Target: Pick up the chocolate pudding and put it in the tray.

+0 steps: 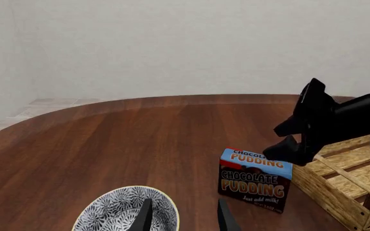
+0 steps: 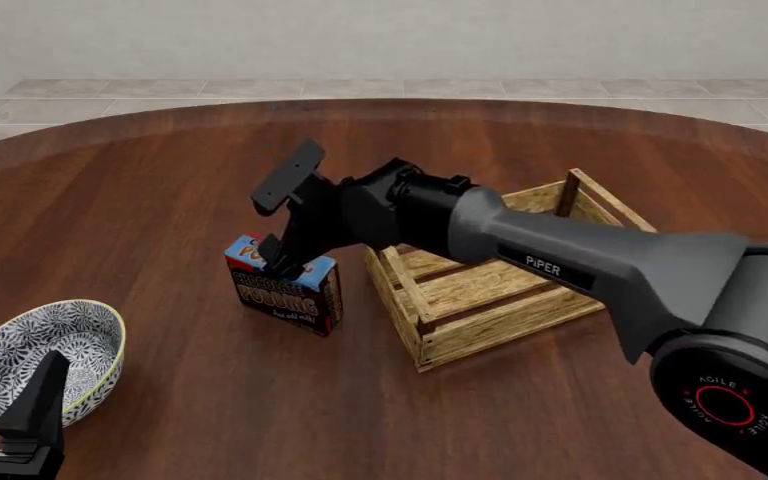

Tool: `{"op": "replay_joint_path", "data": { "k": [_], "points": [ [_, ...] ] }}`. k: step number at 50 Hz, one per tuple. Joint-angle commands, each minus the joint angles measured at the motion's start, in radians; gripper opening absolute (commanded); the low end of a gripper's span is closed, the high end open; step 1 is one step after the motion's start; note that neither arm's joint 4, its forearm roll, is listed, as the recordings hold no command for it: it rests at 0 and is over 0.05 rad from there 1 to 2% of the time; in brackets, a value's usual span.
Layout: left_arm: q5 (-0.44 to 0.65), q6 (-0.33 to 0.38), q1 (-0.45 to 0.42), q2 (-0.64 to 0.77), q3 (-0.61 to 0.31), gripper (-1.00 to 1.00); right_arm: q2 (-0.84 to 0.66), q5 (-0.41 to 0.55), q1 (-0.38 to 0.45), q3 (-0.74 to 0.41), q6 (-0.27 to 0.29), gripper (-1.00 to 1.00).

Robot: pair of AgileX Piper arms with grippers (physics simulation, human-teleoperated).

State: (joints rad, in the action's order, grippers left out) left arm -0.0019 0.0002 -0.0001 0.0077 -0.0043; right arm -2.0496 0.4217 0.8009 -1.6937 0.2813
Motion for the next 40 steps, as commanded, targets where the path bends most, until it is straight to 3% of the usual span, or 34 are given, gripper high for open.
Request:
{"op": "replay_joint_path", "data": {
  "k": [1, 40],
  "points": [
    [0.0, 0.0, 0.0, 0.0, 0.0, 1.0, -0.011, -0.001, -0.004, -0.006, -0.006, 1.0],
    [0.0, 0.0, 0.0, 0.0, 0.0, 1.0, -0.03, -0.021, 0.003, 0.012, -0.028, 1.0]
  ]
}}
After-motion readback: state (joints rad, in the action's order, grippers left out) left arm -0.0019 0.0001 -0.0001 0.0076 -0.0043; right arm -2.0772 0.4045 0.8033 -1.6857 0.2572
